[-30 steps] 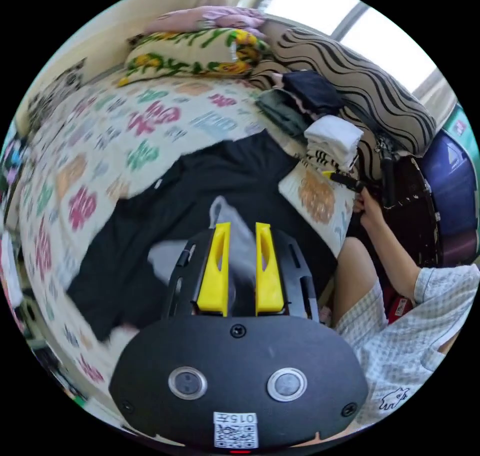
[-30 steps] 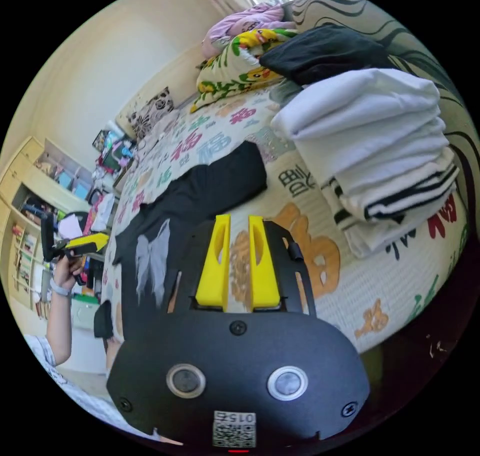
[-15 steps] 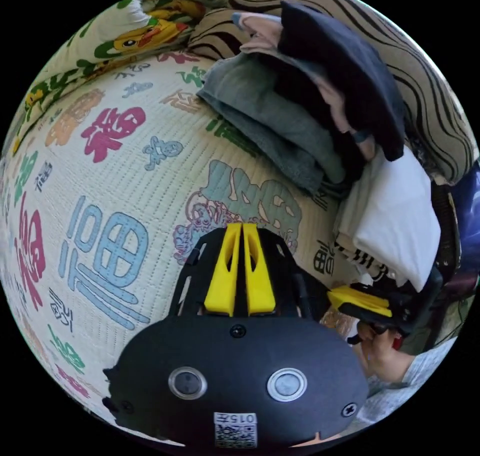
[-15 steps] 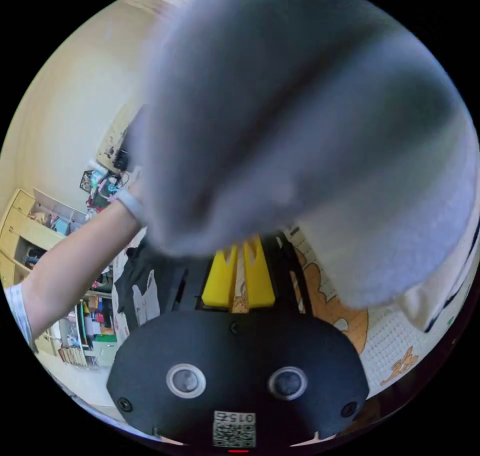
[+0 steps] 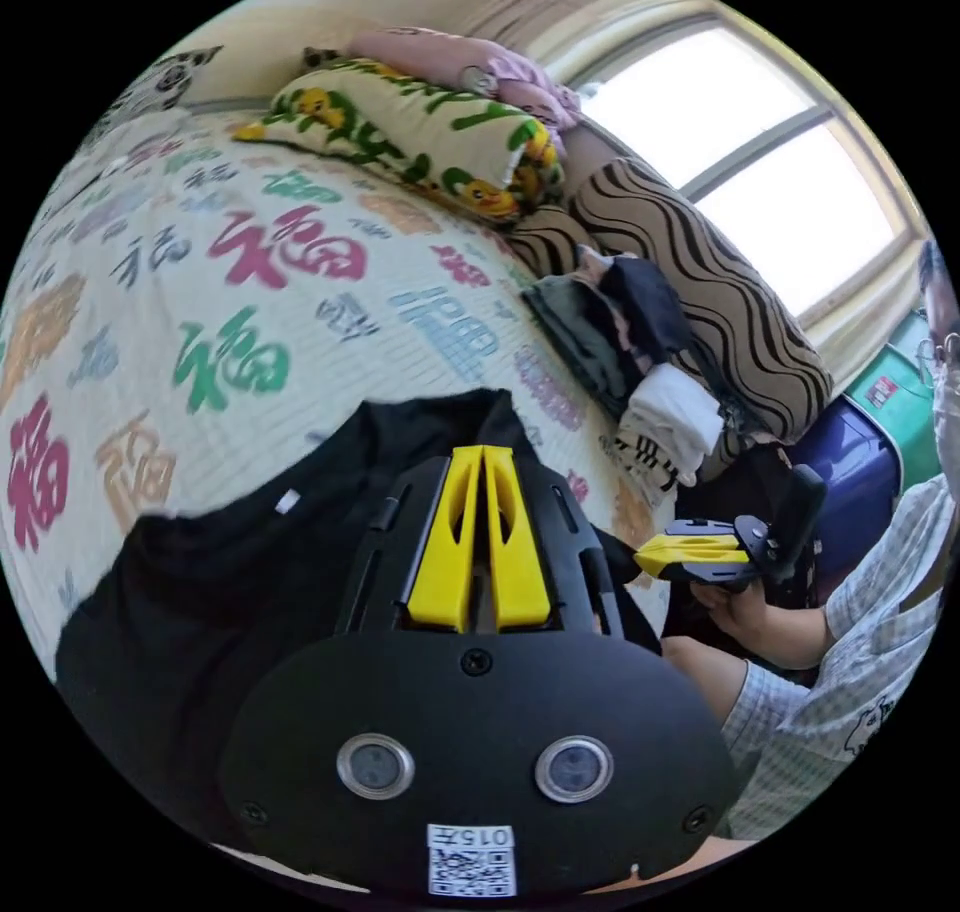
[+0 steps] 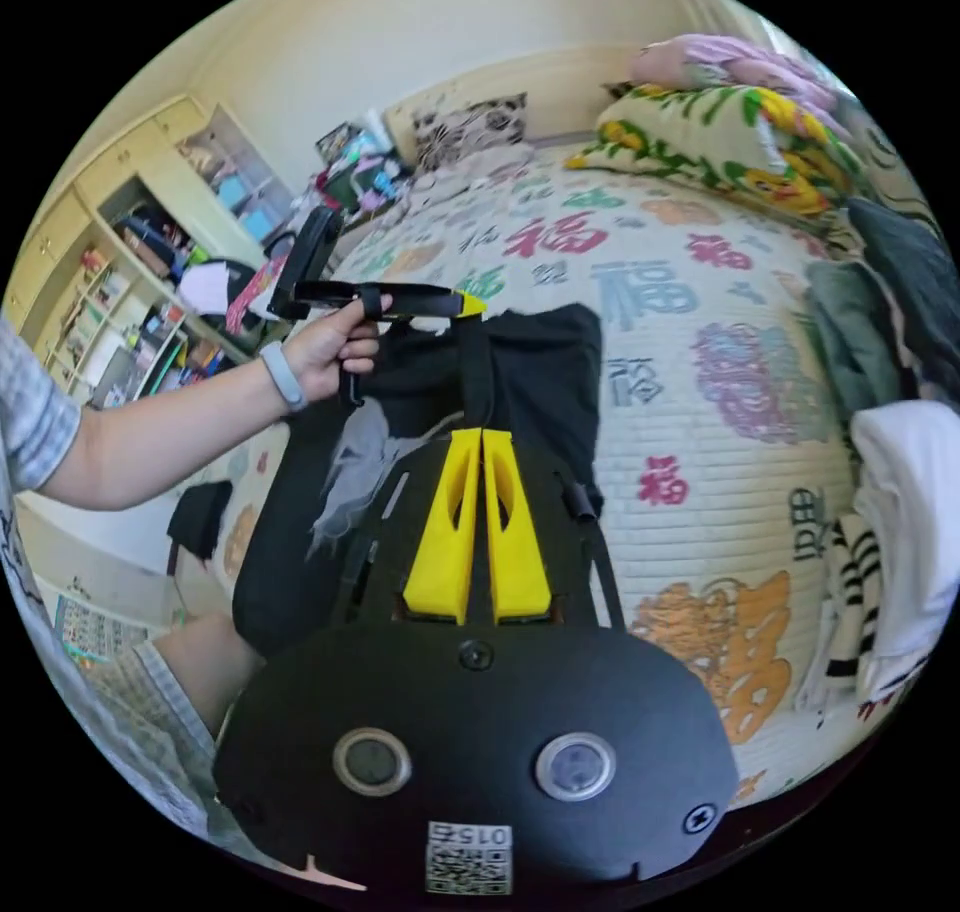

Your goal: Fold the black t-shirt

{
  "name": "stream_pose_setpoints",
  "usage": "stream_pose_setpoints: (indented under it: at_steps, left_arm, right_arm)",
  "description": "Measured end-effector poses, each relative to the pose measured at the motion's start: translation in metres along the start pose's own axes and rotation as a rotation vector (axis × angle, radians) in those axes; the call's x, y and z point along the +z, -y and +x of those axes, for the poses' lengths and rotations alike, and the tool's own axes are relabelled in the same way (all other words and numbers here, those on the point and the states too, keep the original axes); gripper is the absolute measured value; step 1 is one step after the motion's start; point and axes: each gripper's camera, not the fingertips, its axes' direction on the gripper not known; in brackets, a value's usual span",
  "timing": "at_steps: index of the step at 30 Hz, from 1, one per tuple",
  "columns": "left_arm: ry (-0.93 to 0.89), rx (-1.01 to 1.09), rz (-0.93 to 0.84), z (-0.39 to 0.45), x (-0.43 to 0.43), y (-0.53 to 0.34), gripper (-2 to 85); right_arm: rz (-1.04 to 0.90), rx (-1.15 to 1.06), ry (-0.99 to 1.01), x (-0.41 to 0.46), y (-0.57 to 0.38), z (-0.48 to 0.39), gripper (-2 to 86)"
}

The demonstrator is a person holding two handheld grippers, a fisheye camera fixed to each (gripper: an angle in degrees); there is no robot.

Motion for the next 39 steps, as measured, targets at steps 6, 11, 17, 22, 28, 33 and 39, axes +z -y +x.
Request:
stream_pose_setpoints:
  at_steps: [6, 11, 17, 22, 28, 33, 39]
  left_arm:
    - [0.063, -0.163, 0.137, -0.046, -0.042, -0.109, 2.9]
    - [-0.010, -0.077, 0.072, -0.036, -0.026, -0.146, 2.8]
    - [0.128, -0.244, -0.042, -0.079, -0.042, -0.240, 1.8]
    - [0.160, -0.422, 0.113, -0.117, -0.137, -0.360, 3.1]
    - [0.335, -0.843, 0.474, -0.184, -0.260, -0.541, 9.4]
    - [0.269, -0.922, 0.563, -0.242, -0.275, -0.605, 10.1]
    - [0.167, -0.868, 0.584, -0.273, -0.279, -0.620, 2.1]
  right_arm:
    - [-0.250, -0.074, -0.009, 0.047, 0.053, -0.058, 0.6]
    - [-0.245, -0.011, -0.042, 0.037, 0.112, -0.080, -0.2]
    - [-0.527, -0.103, -0.077, 0.070, 0.174, -0.117, -0.5]
    - [-0.574, -0.216, -0.125, 0.045, 0.236, -0.165, -0.3]
    - [-0.428, -0.334, 0.108, 0.058, 0.370, -0.264, 3.7]
    - [-0.460, -0.404, 0.215, 0.141, 0.474, -0.367, 7.8]
    - [-0.621, -0.391, 0.135, 0.253, 0.541, -0.451, 9.5]
